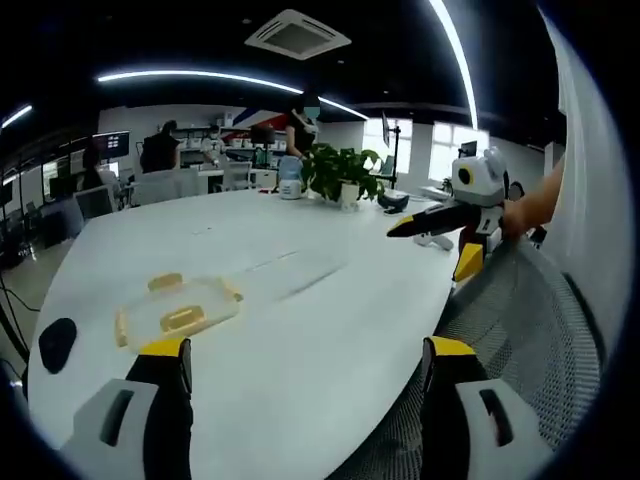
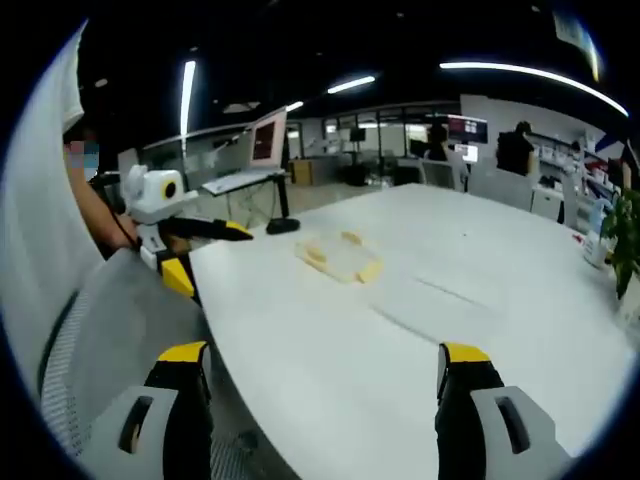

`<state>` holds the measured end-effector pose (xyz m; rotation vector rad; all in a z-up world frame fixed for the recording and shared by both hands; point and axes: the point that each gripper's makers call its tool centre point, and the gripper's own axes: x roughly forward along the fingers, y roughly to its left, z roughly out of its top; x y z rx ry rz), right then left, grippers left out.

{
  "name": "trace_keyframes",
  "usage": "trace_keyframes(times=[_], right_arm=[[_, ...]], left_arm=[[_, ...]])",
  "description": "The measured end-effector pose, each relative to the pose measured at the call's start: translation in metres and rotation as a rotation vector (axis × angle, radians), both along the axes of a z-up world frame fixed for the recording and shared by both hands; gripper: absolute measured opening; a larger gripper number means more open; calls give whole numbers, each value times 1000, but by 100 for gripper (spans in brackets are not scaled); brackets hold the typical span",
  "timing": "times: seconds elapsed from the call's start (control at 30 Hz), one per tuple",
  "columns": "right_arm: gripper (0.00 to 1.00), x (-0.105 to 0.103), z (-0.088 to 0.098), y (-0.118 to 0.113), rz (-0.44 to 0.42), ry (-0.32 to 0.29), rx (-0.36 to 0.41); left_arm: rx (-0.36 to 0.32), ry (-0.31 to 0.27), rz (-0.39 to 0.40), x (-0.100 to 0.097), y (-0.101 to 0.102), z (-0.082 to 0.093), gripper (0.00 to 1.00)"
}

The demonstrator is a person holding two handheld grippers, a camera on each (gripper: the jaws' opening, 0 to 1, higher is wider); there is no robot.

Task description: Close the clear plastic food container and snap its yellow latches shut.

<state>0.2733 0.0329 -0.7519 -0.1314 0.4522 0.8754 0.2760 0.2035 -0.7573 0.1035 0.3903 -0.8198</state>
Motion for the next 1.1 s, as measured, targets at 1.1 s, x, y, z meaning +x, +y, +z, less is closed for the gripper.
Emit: trace_keyframes(times=[1.1], right_arm=[[93, 2, -1, -3, -7, 1, -8]], left_arm=[[3, 7, 5, 1, 1, -3, 97]])
